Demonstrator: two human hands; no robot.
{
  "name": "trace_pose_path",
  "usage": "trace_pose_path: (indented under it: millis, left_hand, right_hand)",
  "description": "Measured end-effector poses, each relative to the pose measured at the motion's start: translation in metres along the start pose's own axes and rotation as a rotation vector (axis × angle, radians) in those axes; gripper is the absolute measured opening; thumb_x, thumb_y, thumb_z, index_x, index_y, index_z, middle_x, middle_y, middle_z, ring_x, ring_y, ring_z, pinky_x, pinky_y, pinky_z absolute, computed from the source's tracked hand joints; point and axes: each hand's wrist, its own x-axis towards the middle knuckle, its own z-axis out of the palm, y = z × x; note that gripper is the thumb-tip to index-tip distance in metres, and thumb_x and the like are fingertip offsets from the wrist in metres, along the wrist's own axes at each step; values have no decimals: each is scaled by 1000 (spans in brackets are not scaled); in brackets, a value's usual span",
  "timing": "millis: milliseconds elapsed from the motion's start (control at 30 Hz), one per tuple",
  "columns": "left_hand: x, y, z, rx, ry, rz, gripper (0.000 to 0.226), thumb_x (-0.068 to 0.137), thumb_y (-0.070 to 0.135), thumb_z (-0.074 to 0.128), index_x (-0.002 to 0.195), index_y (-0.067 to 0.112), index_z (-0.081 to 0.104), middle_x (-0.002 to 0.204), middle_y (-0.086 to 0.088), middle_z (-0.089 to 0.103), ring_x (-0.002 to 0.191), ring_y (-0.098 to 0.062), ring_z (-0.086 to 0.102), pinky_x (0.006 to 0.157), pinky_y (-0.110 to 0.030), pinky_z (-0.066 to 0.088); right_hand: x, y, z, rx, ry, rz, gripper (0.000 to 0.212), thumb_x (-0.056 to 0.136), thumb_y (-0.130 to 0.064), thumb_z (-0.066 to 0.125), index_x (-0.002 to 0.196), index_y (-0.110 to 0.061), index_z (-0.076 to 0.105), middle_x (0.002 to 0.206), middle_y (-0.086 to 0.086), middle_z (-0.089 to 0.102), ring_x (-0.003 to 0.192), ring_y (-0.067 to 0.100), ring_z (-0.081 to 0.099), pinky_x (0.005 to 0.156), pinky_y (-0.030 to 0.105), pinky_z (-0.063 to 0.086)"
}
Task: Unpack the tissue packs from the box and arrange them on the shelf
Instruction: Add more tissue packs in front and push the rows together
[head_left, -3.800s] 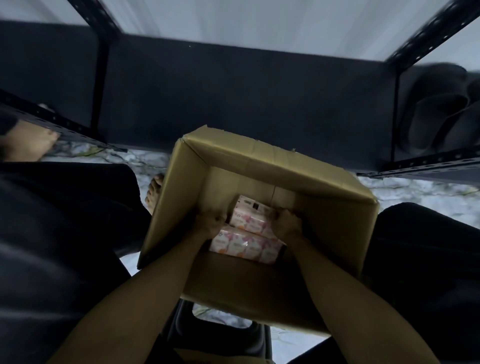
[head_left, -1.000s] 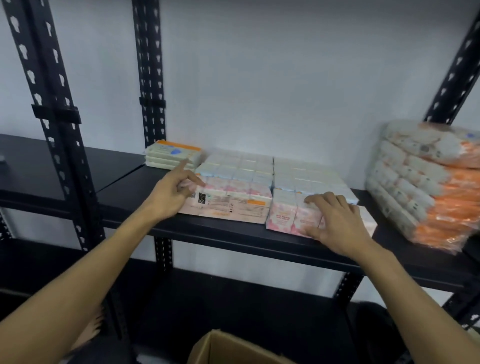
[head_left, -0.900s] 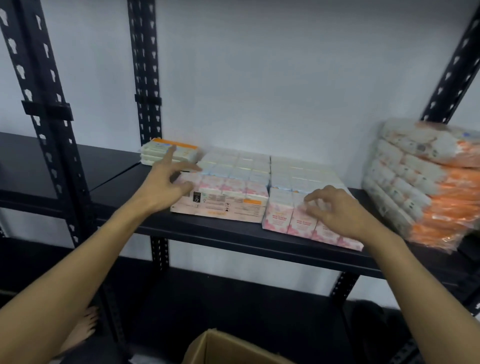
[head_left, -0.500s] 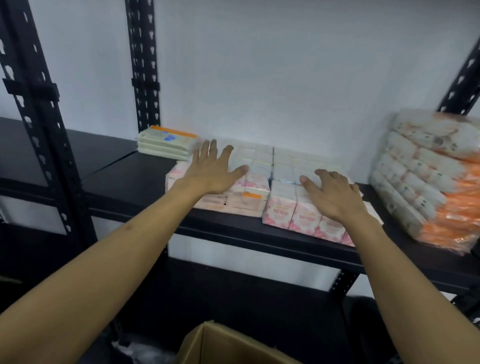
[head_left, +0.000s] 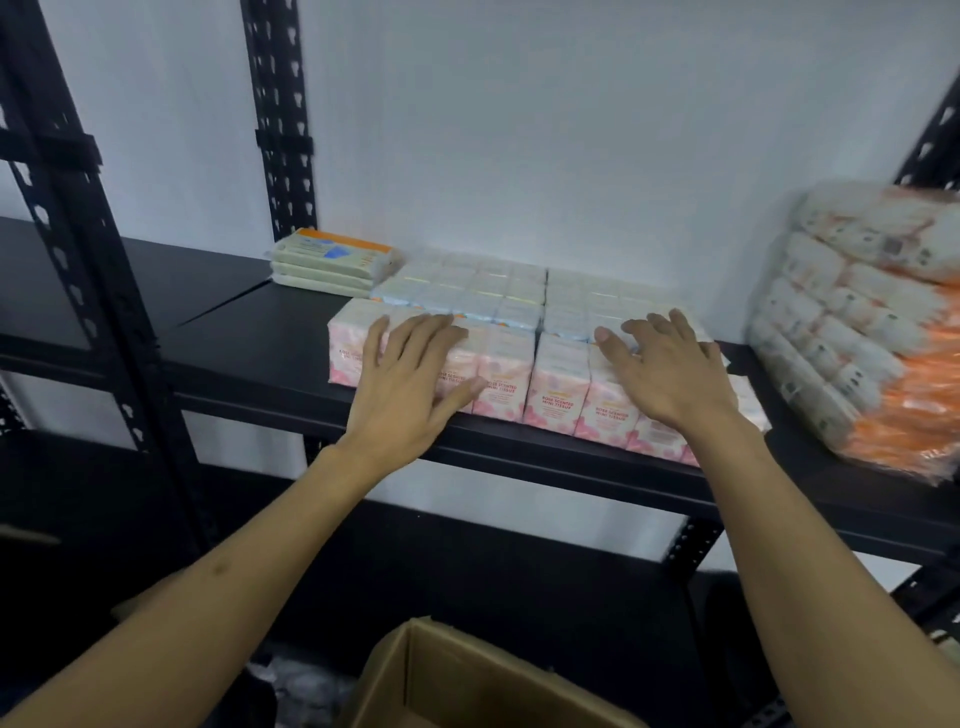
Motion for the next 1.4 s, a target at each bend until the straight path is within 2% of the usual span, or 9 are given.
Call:
trace_pose_path:
  millis: [333,533,600,667,767,900,1167,1267,1400]
  left_hand:
    - [64,1,-39,-38,-197,-162,59,89,78,39,107,29,65,123,2,65,128,-23,49,105,-48,32]
    - [68,0,-17,46,-308,-277,63,99,67,27,148,29,40,160,-7,35,150,-27,26,119,-50,19]
    - [66,1,-16,57,-325,-258,63,100,64,25,152,30,36,164,-7,30,151,-26,25,120,-50,18]
    - [67,0,-18,71,-364,-256,63,100,63,24,151,29,39,164,-6,30,150,-25,29,120,-50,20]
    - [65,0,-19,79,-377,-251,62,101,61,24,147,26,46,158,-2,41,144,-23,39,117,-50,25]
    - [64,2,-19,69,-364,-243,61,101,58,25,145,25,49,154,-1,46,141,-23,42,114,-50,27]
    - [59,1,-20,76,-329,-217,57,101,56,23,145,30,50,154,-1,47,141,-23,42,115,-51,25]
    - [52,2,-20,52,-246,-213,57,98,56,23,132,31,61,137,4,61,130,-20,52,112,-48,28]
    - [40,4,-19,30,-91,-205,47,99,52,35,119,28,70,132,4,66,125,-18,55,111,-45,28]
  right_hand:
    - [-1,0,0,36,17,12,56,99,-63,26,119,-17,49,139,5,53,138,26,37,110,52,29]
    - [-9,-1,0,-17,25,4,67,100,-61,18,103,-15,67,145,5,52,149,25,25,115,53,22]
    - [-22,-4,2,-32,160,-21,62,103,-54,22,92,-14,68,136,6,61,146,25,33,112,50,25]
    - [-41,-8,11,-69,422,-51,53,105,-47,31,88,-11,66,106,8,72,118,28,58,98,45,35]
    - [-58,-8,37,-156,681,-92,42,106,-41,39,94,-8,62,89,10,67,87,30,57,85,43,37]
    - [-60,-8,54,-97,615,-80,35,105,-41,46,108,-8,59,111,10,65,102,30,55,93,44,35]
    - [-31,-5,1,65,437,-60,46,102,-50,43,81,-14,62,89,2,63,94,27,53,86,44,34]
    - [-11,-11,-8,118,462,11,42,103,-43,42,94,-9,65,101,9,67,102,31,53,88,45,37]
    - [-3,-14,6,10,269,53,48,103,-47,33,107,-10,63,111,11,64,110,32,51,98,48,35]
